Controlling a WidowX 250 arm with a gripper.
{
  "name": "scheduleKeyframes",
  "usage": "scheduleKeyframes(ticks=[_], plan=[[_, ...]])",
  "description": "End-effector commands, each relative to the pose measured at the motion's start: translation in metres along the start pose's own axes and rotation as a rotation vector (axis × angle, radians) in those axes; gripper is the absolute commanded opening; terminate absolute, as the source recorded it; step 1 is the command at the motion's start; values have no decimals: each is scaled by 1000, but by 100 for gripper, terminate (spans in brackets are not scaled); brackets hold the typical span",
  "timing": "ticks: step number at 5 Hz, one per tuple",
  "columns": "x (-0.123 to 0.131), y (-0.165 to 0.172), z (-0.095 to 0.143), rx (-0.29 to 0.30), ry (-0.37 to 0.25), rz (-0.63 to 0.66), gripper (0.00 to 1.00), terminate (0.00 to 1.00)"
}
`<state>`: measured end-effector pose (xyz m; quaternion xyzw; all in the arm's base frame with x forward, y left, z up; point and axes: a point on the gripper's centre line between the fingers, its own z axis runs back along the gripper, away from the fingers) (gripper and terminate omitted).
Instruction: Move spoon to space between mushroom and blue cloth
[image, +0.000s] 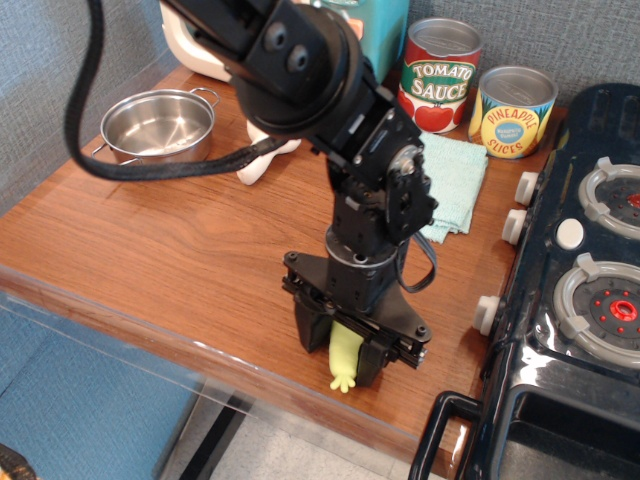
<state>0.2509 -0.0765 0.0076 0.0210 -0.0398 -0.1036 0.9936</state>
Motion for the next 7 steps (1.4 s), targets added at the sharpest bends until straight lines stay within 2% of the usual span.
scheduleKeyframes(ticks=[1,2,3,4,5,7], plan=[[9,21,11,14,-42,-6,0,0],[24,63,28,45,-96,-8,0,0],[28,114,34,77,-110,34,0,0],[24,149,19,53,-80,67,0,0],[20,155,5,51,-29,31,0,0],[5,139,-7,65,0,-62,0,0]])
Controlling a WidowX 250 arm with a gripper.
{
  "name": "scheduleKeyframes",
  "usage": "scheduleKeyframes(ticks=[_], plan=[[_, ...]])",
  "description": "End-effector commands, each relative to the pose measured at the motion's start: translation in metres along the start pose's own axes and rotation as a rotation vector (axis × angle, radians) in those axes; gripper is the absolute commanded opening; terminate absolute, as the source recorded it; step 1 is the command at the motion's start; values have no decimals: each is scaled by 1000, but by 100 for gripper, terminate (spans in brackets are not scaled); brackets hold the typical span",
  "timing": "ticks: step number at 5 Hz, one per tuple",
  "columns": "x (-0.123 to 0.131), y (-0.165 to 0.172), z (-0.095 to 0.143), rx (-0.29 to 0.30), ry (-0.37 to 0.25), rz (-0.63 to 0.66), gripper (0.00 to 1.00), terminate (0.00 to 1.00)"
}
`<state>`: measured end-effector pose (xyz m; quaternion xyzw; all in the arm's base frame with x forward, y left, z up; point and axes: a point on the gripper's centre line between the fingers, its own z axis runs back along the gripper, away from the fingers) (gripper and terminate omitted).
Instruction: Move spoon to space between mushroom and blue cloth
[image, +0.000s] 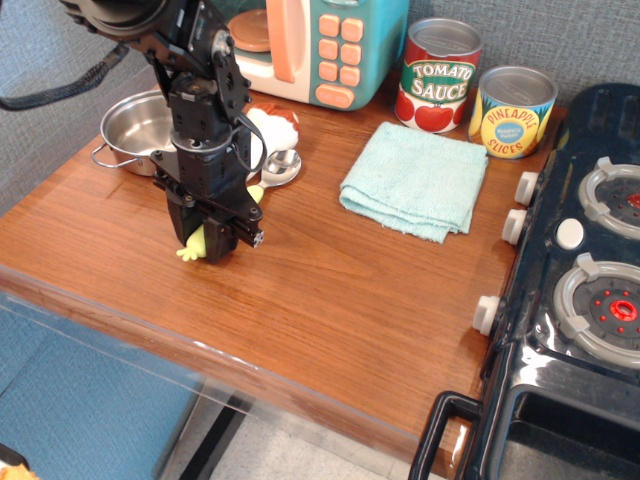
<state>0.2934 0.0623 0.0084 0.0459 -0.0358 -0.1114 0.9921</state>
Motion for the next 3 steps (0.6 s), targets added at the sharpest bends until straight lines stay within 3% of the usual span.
scheduleKeyframes(ticks=[1,3], plan=[[-20,-11,15,14,-22,-52,0,0],[-36,-12,24,-39,2,-3,0,0]])
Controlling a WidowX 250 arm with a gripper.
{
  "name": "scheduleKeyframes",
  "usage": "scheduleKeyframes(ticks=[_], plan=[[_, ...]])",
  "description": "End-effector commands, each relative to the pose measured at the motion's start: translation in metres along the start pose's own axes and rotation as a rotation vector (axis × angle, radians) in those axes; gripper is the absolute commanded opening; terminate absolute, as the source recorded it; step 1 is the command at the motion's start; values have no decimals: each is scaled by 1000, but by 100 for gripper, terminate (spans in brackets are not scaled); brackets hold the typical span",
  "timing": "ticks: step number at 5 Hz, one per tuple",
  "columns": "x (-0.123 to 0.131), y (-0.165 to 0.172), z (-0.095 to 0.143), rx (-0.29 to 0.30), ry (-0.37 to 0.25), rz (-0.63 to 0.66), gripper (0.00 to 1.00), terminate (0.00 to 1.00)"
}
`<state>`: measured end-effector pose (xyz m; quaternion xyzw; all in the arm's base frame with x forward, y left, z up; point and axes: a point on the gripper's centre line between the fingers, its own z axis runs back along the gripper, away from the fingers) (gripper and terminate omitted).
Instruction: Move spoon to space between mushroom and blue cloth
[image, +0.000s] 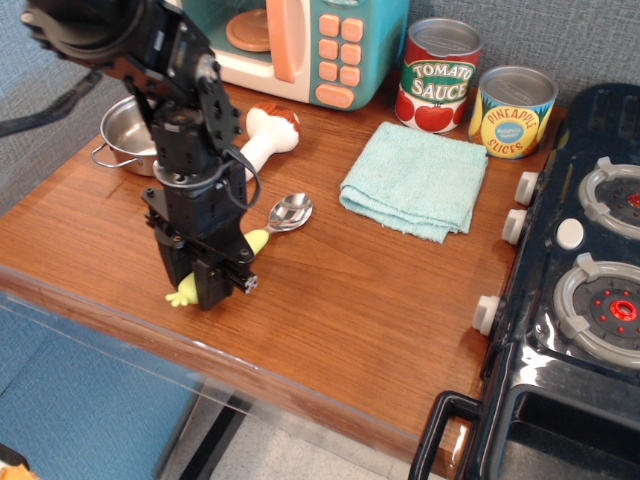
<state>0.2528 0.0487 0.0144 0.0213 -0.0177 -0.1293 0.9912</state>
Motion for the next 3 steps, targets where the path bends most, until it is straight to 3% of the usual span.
scheduleKeyframes(ticks=[1,3], plan=[[0,12,9,14,1,76,100,0],[1,14,26,-13,-16,57,100,0]])
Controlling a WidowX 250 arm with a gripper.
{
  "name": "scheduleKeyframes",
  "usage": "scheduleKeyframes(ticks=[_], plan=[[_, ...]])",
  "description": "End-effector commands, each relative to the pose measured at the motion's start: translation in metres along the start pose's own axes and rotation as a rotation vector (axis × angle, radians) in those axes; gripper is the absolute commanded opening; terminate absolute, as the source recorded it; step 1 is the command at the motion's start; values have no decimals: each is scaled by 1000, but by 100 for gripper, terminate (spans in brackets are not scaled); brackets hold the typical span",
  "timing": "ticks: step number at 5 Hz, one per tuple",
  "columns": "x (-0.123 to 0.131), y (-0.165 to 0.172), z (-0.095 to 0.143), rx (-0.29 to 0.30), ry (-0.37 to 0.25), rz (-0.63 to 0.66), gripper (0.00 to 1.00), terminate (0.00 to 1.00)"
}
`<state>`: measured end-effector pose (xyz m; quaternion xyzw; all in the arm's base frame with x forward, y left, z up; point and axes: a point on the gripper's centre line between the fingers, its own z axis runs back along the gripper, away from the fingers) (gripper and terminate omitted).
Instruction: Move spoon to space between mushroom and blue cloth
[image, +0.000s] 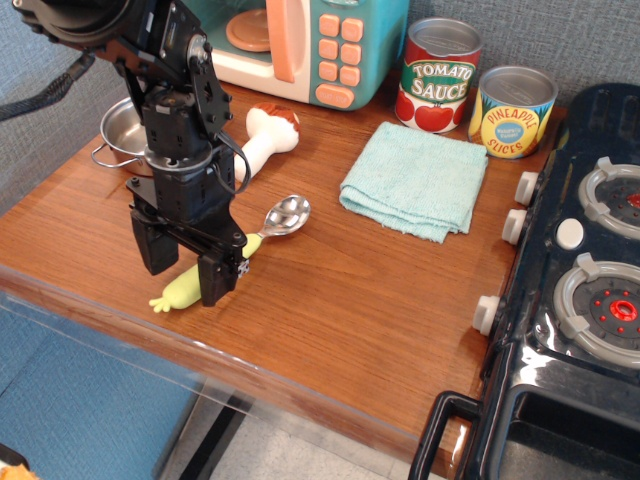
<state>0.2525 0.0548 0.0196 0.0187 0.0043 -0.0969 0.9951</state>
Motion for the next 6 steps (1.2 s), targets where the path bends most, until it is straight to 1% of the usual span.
scheduleKeyframes(ticks=[1,2,3,5,6], plan=[[-2,7,36,-33,-101,-20,100,0],[-3,6,41,-36,-104,-27,100,0],[-2,7,38,-12,-95,-25,100,0],[-2,7,38,-12,-95,-25,100,0],[-2,7,38,-12,-95,-25,100,100]])
